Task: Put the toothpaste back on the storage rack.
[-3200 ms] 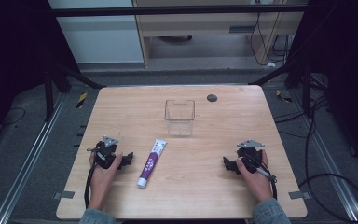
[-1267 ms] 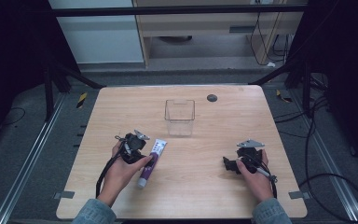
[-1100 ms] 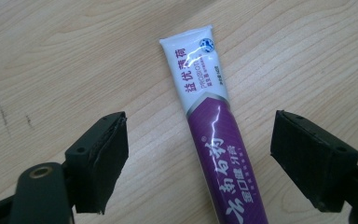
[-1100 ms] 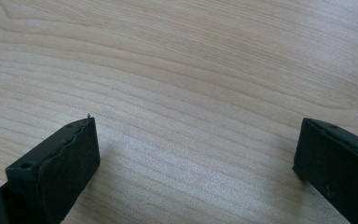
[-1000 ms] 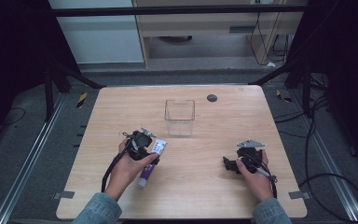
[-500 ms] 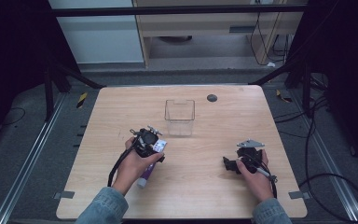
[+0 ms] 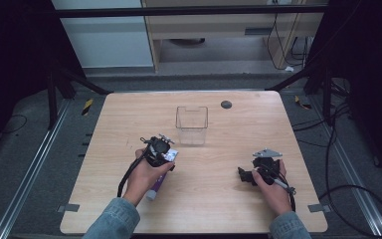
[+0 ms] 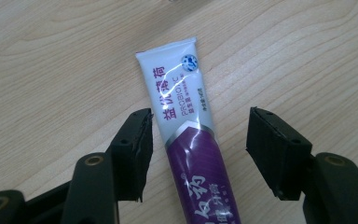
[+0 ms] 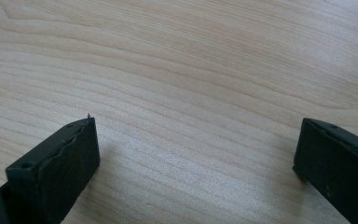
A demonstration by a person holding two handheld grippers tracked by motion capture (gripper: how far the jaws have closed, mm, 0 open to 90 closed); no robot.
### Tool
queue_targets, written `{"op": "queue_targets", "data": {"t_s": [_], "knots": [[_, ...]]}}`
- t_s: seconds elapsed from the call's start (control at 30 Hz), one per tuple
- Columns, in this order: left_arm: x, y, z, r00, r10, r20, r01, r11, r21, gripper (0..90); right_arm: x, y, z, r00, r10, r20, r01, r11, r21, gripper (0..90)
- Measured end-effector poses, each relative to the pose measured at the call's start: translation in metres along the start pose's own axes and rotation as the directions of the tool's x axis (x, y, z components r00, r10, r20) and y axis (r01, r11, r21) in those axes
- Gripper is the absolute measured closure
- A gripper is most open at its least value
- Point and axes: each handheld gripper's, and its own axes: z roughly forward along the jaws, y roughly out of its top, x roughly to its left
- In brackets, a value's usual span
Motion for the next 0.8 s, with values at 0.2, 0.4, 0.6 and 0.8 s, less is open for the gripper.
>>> {"op": "queue_targets", "data": {"t_s": [0.2, 0.4, 0.6, 0.8], "knots": [[0.007, -0.005, 0.011, 0.9992, -0.04, -0.004, 0.04, 0.9988, 0.027, 40.3, 0.0, 0.0, 0.0, 1.0, 0.001, 0.0, -0.001, 1.0, 0.0, 0.4], [0.008, -0.008, 0.016, 0.9985, -0.056, -0.002, 0.056, 0.9976, 0.042, 43.3, 0.0, 0.0, 0.0, 1.0, 0.001, 0.0, -0.001, 1.0, 0.001, 0.4], [0.007, -0.008, 0.02, 0.9979, -0.065, 0.003, 0.065, 0.9968, 0.047, 44.8, 0.0, 0.0, 0.0, 1.0, 0.0, 0.0, 0.0, 1.0, 0.0, 0.4], [0.006, -0.008, 0.024, 0.9976, -0.068, 0.002, 0.068, 0.9961, 0.055, 46.0, 0.0, 0.0, 0.0, 1.0, 0.001, 0.0, -0.001, 1.0, 0.001, 0.4]]}}
